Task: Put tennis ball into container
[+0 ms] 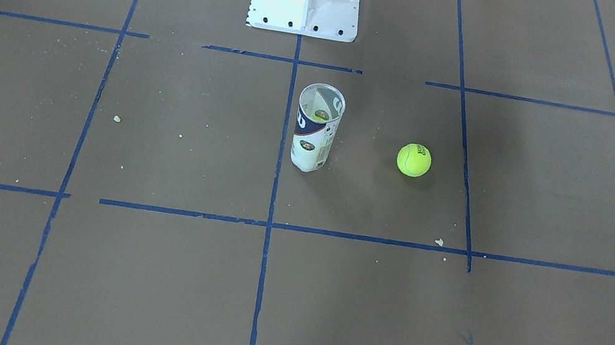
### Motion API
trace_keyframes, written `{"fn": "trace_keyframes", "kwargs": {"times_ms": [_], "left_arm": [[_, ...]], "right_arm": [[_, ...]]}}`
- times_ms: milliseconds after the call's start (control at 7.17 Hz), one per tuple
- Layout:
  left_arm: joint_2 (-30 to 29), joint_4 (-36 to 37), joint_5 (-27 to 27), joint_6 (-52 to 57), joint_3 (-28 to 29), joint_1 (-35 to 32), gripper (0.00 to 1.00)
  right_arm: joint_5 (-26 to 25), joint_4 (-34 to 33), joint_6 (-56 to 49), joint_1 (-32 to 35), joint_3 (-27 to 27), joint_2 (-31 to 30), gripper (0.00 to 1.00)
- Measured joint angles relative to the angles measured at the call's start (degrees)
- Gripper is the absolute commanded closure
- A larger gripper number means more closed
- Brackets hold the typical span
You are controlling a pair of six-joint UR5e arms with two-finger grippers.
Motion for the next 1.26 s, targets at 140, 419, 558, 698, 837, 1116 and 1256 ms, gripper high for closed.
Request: {"fn": "trace_keyframes", "kwargs": {"times_ms": [140, 419, 558, 698, 837, 1116, 1256], "left_arm": [[-3.19, 0.01, -0.05, -6.65, -1.61, 4.87, 0.0], [-10.03, 0.0, 0.05, -16.73, -2.65, 14.75, 0.0], [-12.64, -0.13, 0.66, -19.84, -2.07, 19.51, 0.0], [-14.47, -0.32, 2.51, -22.04, -0.96, 23.65, 0.0], [-15.52, -0.65, 4.86, -23.79, 0.13, 27.13, 0.0], [-15.79, -4.17, 6.89, -27.36, 3.32, 31.15, 0.0], [-15.55, -7.02, 7.08, -29.26, 5.14, 32.45, 0.0]], "right_arm": [[0.0, -0.01, 0.0, 0.01, 0.0, 0.0, 0.0], [0.0, 0.0, 0.0, 0.01, 0.0, 0.0, 0.0], [0.0, 0.0, 0.0, 0.01, 0.0, 0.0, 0.0], [0.0, 0.0, 0.0, 0.01, 0.0, 0.0, 0.0], [0.0, 0.0, 0.0, 0.01, 0.0, 0.0, 0.0], [0.0, 0.0, 0.0, 0.01, 0.0, 0.0, 0.0], [0.0, 0.0, 0.0, 0.01, 0.0, 0.0, 0.0]]}}
